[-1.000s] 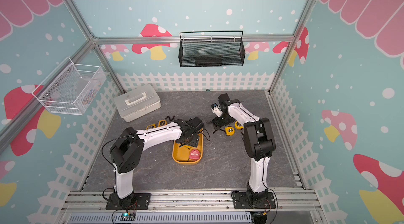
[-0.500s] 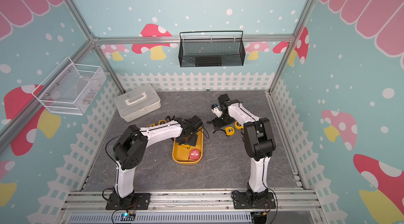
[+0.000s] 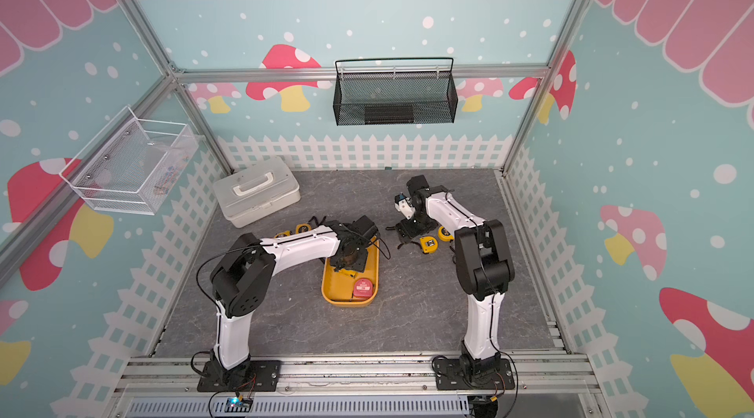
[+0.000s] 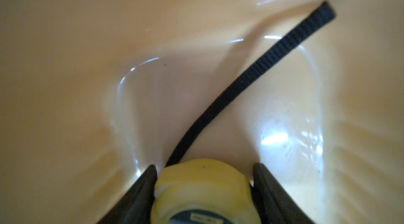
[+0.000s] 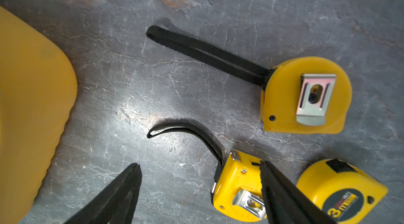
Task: Take the tape measure out of the storage box
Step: Pick up the tape measure from the storage box.
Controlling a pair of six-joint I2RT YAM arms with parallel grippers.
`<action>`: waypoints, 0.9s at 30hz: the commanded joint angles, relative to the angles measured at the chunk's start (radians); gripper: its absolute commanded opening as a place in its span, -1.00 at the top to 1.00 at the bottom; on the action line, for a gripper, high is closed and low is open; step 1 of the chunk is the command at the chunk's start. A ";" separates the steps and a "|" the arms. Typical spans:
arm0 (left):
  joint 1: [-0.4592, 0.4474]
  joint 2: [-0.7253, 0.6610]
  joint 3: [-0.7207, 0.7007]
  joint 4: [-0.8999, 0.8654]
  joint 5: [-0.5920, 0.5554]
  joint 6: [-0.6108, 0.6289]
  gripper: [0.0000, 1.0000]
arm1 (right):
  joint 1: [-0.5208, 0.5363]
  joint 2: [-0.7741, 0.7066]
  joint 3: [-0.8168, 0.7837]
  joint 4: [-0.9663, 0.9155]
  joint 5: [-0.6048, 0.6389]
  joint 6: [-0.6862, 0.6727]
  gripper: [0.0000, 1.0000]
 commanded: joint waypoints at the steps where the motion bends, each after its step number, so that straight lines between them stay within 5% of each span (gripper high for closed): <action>1: -0.001 -0.017 -0.019 0.013 0.002 -0.008 -0.33 | -0.004 -0.029 -0.016 -0.005 -0.003 0.000 -0.71; 5: -0.001 -0.031 -0.038 0.010 0.010 -0.021 -0.50 | -0.004 -0.030 -0.018 -0.005 -0.003 -0.001 -0.71; 15: -0.005 -0.060 -0.079 0.007 0.014 -0.041 -0.52 | -0.004 -0.026 -0.016 -0.005 -0.005 0.002 -0.72; 27: -0.012 -0.058 -0.071 0.008 0.016 -0.041 -0.23 | -0.004 -0.024 -0.019 -0.004 -0.008 0.003 -0.72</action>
